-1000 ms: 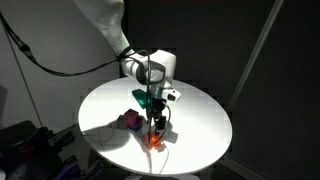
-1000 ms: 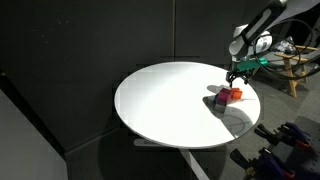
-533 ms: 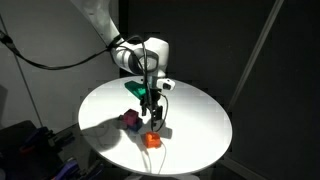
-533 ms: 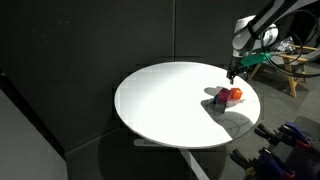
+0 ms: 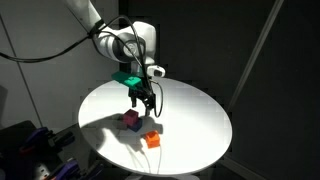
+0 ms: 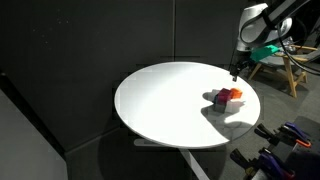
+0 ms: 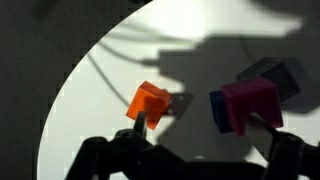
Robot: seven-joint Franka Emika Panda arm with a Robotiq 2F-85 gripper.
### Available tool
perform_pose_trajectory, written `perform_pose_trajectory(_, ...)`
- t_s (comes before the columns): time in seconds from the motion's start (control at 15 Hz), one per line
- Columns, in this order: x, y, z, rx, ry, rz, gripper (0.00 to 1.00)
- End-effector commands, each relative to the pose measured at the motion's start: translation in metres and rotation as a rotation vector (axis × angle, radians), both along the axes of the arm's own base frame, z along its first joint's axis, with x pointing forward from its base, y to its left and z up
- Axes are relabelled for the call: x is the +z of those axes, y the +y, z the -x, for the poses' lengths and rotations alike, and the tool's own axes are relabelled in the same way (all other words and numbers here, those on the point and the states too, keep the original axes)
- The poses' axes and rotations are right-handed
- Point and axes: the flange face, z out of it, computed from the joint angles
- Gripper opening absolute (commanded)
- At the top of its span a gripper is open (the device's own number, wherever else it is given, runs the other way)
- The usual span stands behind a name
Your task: Put the orange block on the table
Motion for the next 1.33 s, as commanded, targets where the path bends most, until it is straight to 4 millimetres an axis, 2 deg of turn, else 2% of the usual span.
perform_pose_trajectory(0.0,0.018,0.017,0.024,0.082,-0.029,-0.007,1.0)
perform_pose_trajectory(0.73,0.055,0.077,0.072,0.213,-0.065,-0.106,1.0)
perform_pose_trajectory(1.27,0.089,0.098,0.093,0.232,-0.099,-0.198,1.0)
